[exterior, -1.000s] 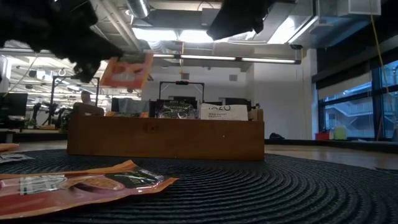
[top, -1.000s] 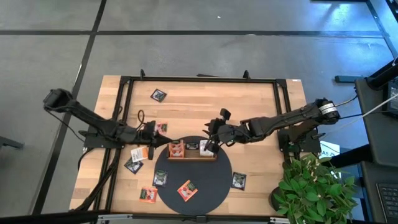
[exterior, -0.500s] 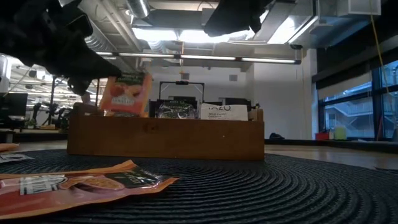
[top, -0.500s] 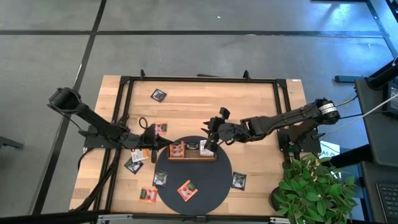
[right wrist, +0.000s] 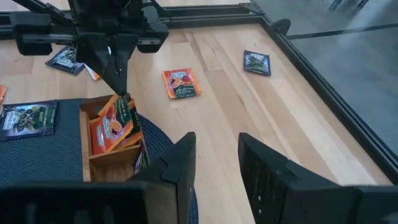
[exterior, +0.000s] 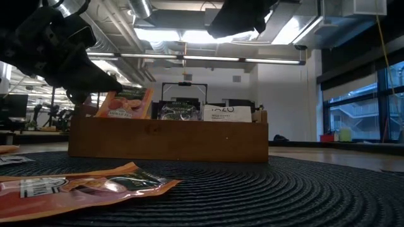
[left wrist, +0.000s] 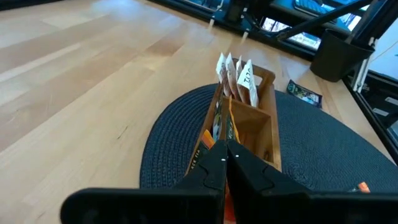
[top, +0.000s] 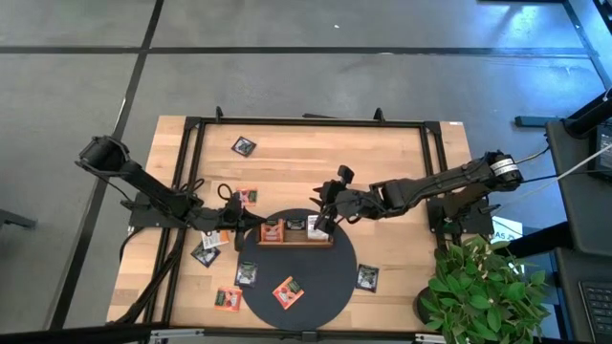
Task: Pick & Place Tea
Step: Put the orange tea bag into the left section of the wooden organizer
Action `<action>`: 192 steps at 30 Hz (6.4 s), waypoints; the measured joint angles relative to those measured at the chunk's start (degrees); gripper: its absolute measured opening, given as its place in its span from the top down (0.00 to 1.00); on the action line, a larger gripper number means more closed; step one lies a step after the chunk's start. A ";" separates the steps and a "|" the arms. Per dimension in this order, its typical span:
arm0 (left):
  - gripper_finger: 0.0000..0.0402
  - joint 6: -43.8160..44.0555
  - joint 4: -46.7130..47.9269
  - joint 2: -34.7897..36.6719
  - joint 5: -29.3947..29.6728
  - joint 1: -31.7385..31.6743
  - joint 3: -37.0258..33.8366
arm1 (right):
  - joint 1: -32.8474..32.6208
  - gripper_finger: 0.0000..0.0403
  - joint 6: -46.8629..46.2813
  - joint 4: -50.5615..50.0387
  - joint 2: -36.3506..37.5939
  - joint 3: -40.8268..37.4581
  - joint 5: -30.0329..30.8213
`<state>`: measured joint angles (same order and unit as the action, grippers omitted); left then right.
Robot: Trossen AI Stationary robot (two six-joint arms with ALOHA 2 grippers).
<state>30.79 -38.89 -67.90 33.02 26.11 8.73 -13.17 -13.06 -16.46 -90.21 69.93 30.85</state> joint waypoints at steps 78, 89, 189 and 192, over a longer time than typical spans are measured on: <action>0.74 -2.47 63.07 2.33 -23.11 -37.69 14.50 | 8.59 0.70 -8.82 -7.91 -4.46 -0.02 0.15; 0.74 -5.45 46.63 -4.78 -24.70 -41.18 12.19 | 15.06 0.70 -5.99 -8.23 -4.46 -0.02 0.13; 0.73 -10.40 8.65 -39.16 -29.58 -46.91 32.46 | 30.47 0.98 -16.21 4.27 -27.18 -0.07 -28.91; 0.73 -13.26 8.99 -36.33 -29.65 -46.99 32.48 | 30.06 0.99 -10.95 3.59 -26.08 -0.16 -27.39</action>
<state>17.53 -29.91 -104.23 3.37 -20.88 41.21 16.89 -24.01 -12.87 -116.30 69.78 3.46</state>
